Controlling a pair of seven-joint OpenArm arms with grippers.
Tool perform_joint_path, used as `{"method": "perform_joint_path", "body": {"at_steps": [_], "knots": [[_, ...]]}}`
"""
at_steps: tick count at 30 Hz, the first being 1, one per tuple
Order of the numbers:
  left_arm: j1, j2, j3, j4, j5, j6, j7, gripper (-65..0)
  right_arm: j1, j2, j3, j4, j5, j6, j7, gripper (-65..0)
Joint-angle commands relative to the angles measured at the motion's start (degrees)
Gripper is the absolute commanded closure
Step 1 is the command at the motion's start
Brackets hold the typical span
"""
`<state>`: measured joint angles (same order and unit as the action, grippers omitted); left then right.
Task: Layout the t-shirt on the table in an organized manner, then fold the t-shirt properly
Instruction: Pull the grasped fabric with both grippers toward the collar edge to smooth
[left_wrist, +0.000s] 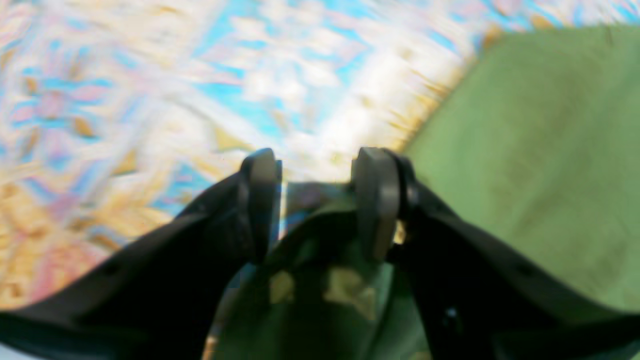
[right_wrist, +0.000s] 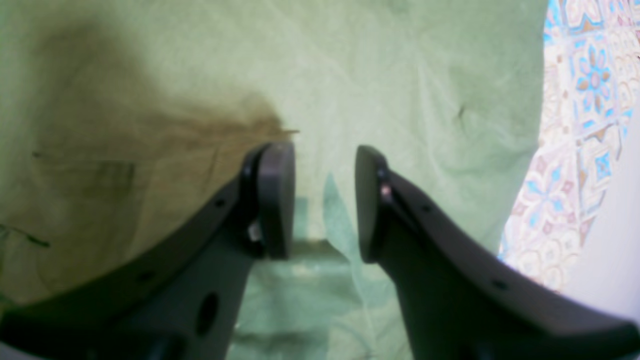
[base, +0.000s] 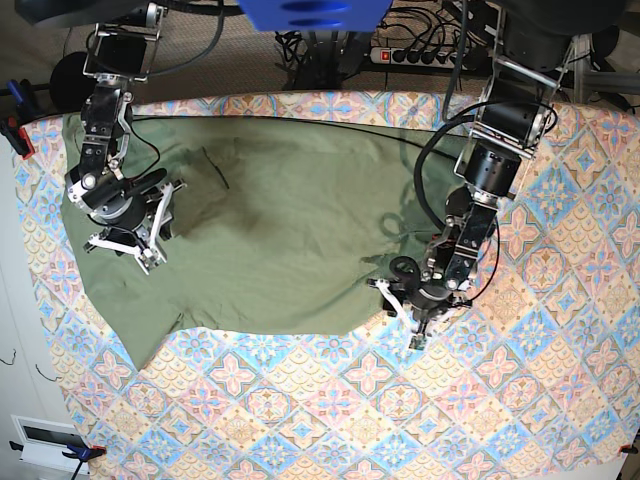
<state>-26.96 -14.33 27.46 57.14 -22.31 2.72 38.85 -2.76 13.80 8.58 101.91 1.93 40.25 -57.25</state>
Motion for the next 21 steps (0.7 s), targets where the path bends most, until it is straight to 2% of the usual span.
{"method": "perform_joint_path", "body": {"at_steps": [1,4,6,7,10,18,21], "knots": [[-1.4,-0.6,-0.3,-0.1,0.3,0.2,-0.8,-26.2,1.0,0.7,0.3,1.1,0.6,-0.2,0.9,-19.6],[-0.3,-0.6,-0.1,-0.6,0.5,0.2,-0.6,-26.0,1.0,0.7,0.3,1.1,0.6,-0.2,0.9,-19.6],[0.6,-0.7,0.6,-0.6,0.6,0.2,-0.6,-22.3,1.0,0.7,0.3,1.1,0.6,-0.2,0.9,-19.6],[0.7,-0.8,1.3,-0.6,0.5,0.2,-0.6,-18.6,1.0,0.7,0.3,1.1,0.6,-0.2,0.9,-19.6],[0.9,-1.0,1.5,-0.6,0.5,0.2,-0.8,-0.3,1.0,0.7,0.3,0.7,0.6,-0.2,0.9,-19.6],[0.7,-6.6,0.9,8.1,0.5,1.3,-1.0,0.0,1.0,0.7,0.2,0.8,0.6,-0.2,0.9,-19.6],[1.0,-8.7,-3.8,10.5,0.5,3.7,-1.0,0.0,1.0,0.7,0.2,0.9,0.6,-0.2,0.9,-19.6]]}}
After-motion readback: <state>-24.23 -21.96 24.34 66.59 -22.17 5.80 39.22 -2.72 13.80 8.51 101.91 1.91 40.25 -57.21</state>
